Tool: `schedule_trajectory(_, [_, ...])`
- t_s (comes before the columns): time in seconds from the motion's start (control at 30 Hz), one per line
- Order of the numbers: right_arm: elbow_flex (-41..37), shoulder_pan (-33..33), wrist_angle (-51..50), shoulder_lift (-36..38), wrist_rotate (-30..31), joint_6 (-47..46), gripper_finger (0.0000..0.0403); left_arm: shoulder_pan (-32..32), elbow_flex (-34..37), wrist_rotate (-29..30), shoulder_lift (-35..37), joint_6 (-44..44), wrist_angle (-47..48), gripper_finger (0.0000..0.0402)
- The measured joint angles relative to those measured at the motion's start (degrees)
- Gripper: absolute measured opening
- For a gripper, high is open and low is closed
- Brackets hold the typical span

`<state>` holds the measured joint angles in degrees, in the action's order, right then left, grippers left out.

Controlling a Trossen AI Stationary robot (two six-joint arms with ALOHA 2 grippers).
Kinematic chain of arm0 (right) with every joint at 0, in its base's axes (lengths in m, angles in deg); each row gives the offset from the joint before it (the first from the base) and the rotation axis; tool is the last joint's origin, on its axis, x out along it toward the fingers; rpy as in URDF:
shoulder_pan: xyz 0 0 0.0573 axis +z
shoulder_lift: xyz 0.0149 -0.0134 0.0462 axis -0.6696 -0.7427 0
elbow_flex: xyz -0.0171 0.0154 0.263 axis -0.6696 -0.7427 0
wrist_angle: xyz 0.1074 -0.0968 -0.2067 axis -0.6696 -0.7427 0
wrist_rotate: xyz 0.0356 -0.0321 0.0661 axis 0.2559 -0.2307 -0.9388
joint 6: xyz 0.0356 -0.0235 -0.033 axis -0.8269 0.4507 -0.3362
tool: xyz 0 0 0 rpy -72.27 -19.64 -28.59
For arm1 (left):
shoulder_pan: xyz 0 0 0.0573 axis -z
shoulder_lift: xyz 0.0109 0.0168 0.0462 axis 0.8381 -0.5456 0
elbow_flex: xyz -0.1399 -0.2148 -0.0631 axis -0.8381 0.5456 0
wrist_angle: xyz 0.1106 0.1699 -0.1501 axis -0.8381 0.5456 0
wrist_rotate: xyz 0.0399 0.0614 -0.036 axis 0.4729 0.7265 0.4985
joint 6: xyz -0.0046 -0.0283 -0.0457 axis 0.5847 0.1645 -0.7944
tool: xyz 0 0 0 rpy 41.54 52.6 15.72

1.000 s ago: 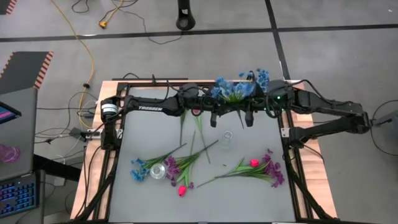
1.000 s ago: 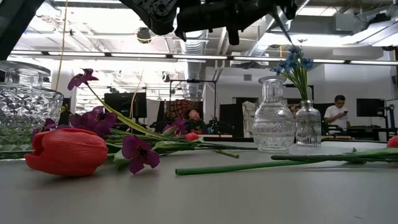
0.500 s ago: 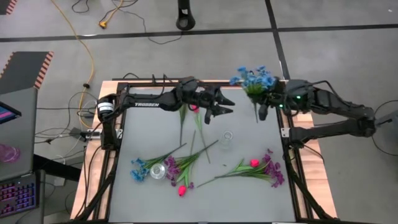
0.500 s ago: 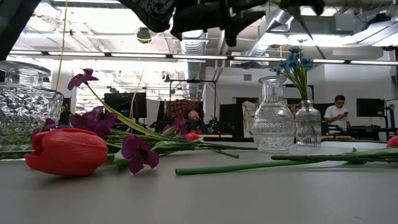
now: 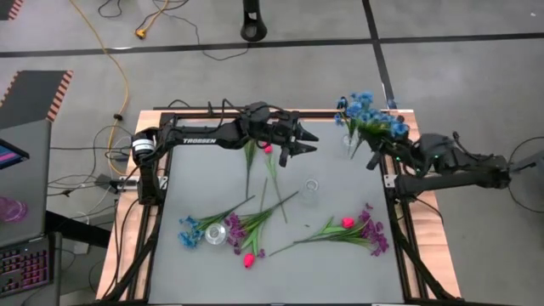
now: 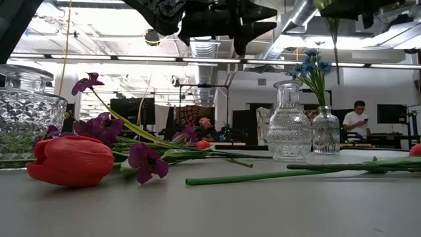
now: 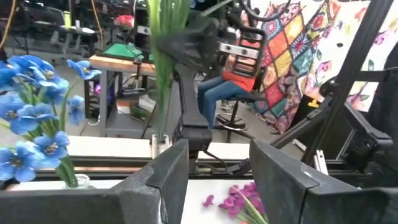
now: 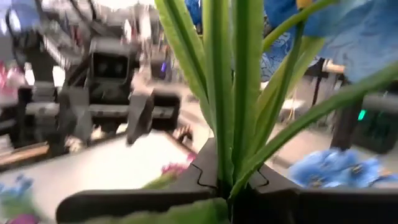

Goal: Sort flowers into vase by color
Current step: Put the top blue flowers into the top transparent vase

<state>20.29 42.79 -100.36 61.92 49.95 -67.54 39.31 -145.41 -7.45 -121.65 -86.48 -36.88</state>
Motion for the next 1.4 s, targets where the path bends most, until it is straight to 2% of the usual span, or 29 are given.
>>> schedule_trajectory(0.23, [-6.3, -0.1, 10.2, 7.3, 3.6, 13.0, 0.0034, -0.2, 2.3, 0.8, 0.0, 0.6, 0.4, 0.0157])
schedule_trajectory(0.5, [-12.6, -1.5, 22.2, 9.3, 6.1, 23.9, 0.0034, -0.3, 5.9, 3.8, 0.0, 1.1, -0.4, 0.0157])
schedule_trajectory(0.7, [-18.7, -5.5, 31.5, 9.3, 6.5, 25.9, 0.0035, 0.5, 6.5, 5.6, 0.0, 3.0, -0.7, 0.0157])
schedule_trajectory(0.9, [-21.9, -9.1, 35.0, 9.3, 6.4, 25.7, 0.0035, 1.0, 6.5, 6.3, 0.0, 3.8, -0.7, 0.0157])
schedule_trajectory(1.4, [-23.7, -11.8, 34.6, 9.3, 6.0, 22.2, 0.0036, 1.1, 6.5, 6.3, 0.0, 3.5, -0.6, 0.0157])
